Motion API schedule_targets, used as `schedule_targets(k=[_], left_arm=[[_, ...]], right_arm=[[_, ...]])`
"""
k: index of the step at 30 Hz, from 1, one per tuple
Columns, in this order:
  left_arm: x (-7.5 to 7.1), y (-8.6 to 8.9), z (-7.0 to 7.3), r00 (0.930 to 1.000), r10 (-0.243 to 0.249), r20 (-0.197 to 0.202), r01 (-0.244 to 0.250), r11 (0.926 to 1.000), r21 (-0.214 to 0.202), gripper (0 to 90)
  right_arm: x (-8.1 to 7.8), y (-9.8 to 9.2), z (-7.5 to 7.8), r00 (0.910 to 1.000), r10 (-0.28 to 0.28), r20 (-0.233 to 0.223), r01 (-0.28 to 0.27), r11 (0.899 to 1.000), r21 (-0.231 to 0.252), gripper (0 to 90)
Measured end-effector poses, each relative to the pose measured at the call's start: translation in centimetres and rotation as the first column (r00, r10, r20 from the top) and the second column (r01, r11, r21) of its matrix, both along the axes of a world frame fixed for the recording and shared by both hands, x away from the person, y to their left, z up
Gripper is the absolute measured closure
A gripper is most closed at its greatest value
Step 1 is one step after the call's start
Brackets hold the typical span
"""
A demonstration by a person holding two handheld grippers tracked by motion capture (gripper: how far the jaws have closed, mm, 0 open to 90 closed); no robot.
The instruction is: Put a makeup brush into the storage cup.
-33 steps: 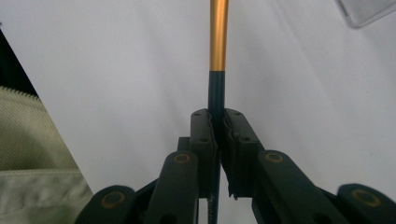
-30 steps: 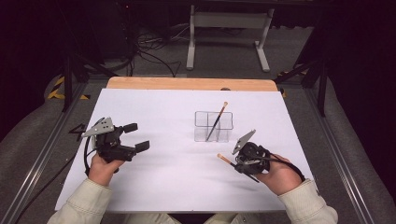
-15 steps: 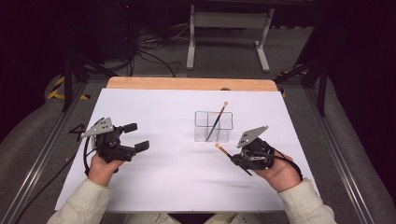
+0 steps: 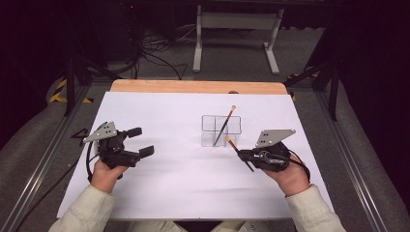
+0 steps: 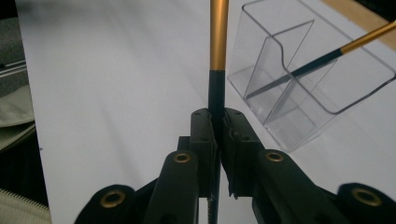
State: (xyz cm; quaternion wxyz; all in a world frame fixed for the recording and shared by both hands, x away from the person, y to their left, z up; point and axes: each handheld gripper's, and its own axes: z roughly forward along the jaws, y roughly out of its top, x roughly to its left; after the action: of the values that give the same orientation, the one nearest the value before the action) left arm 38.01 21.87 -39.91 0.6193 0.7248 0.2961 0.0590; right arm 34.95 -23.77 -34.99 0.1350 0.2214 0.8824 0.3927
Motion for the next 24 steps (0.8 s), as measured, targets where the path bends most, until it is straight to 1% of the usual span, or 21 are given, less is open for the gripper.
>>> schedule_targets(k=[1,2,4,6,8,9,10,11,15,16,17,18,19,20,21,23,24], left_arm=[[0.0,0.0,0.0,1.0,0.0,0.0,0.0,1.0,0.0,0.8],[0.0,0.0,0.0,1.0,0.0,-0.004,0.0,1.0,-0.001,0.8],[0.0,0.1,-0.1,1.0,0.0,-0.001,0.0,1.0,-0.002,0.8],[0.0,0.1,0.0,1.0,-0.001,0.001,0.001,1.0,-0.003,0.8],[0.0,0.1,0.0,1.0,0.001,0.002,-0.001,1.0,-0.002,0.8],[0.0,0.1,0.0,1.0,0.001,0.003,-0.001,1.0,-0.002,0.8],[0.0,0.1,0.0,1.0,0.001,0.003,-0.001,1.0,-0.003,0.8],[0.0,0.1,0.0,1.0,0.001,0.003,-0.001,1.0,-0.003,0.8],[0.0,0.1,-0.1,1.0,-0.001,0.002,0.001,1.0,-0.005,0.8],[0.0,0.1,-0.1,1.0,-0.001,0.002,0.001,1.0,-0.005,0.8],[0.0,0.1,-0.1,1.0,-0.001,0.003,0.001,1.0,-0.004,0.8],[0.0,0.1,-0.1,1.0,0.0,0.004,0.0,1.0,-0.003,0.9],[0.0,0.1,-0.1,1.0,0.0,0.004,0.0,1.0,-0.003,0.8],[0.0,0.1,-0.1,1.0,0.0,0.006,0.0,1.0,-0.002,0.8],[0.0,0.1,-0.1,1.0,-0.001,0.006,0.001,1.0,-0.003,0.8],[-0.1,0.1,-0.1,1.0,-0.002,0.004,0.002,1.0,-0.007,0.9],[-0.1,0.1,-0.1,1.0,-0.002,0.004,0.002,1.0,-0.007,0.8]], right_arm=[[0.0,-0.1,0.0,0.9999,0.003,0.013,-0.003,1.0,0.01,82.9],[0.0,-0.1,0.0,0.9999,0.003,0.013,-0.003,1.0,0.01,82.9],[0.0,-0.2,0.0,0.9991,0.013,0.039,-0.014,0.999,0.033,82.8],[0.0,-0.3,0.0,0.9984,0.006,0.056,-0.009,0.999,0.05,82.8],[0.0,-0.5,0.0,0.9954,0.005,0.095,-0.015,0.995,0.098,82.8],[0.0,-0.6,0.0,0.9932,0.006,0.116,-0.019,0.994,0.112,82.8],[0.0,-0.6,0.0,0.9932,0.006,0.116,-0.019,0.994,0.112,82.8],[0.1,-0.7,0.0,0.9907,0.009,0.135,-0.026,0.992,0.121,82.8],[0.2,-1.1,-0.1,0.9862,-0.003,0.165,-0.027,0.984,0.175,82.7],[0.2,-1.2,-0.1,0.9856,-0.007,0.169,-0.025,0.982,0.188,82.7],[0.4,-1.4,-0.2,0.9837,-0.025,0.178,-0.015,0.975,0.221,82.6],[0.4,-1.5,-0.2,0.9825,-0.035,0.183,-0.009,0.971,0.238,82.6],[0.4,-1.5,-0.2,0.9825,-0.035,0.183,-0.009,0.971,0.238,82.6],[0.5,-1.5,-0.3,0.9818,-0.04,0.186,-0.008,0.967,0.253,82.6],[0.5,-1.7,-0.3,0.9788,-0.048,0.199,-0.01,0.96,0.279,82.6],[0.5,-1.9,-0.4,0.9729,-0.05,0.226,-0.024,0.949,0.313,82.5],[0.5,-1.9,-0.4,0.9729,-0.05,0.226,-0.024,0.949,0.313,82.5]])
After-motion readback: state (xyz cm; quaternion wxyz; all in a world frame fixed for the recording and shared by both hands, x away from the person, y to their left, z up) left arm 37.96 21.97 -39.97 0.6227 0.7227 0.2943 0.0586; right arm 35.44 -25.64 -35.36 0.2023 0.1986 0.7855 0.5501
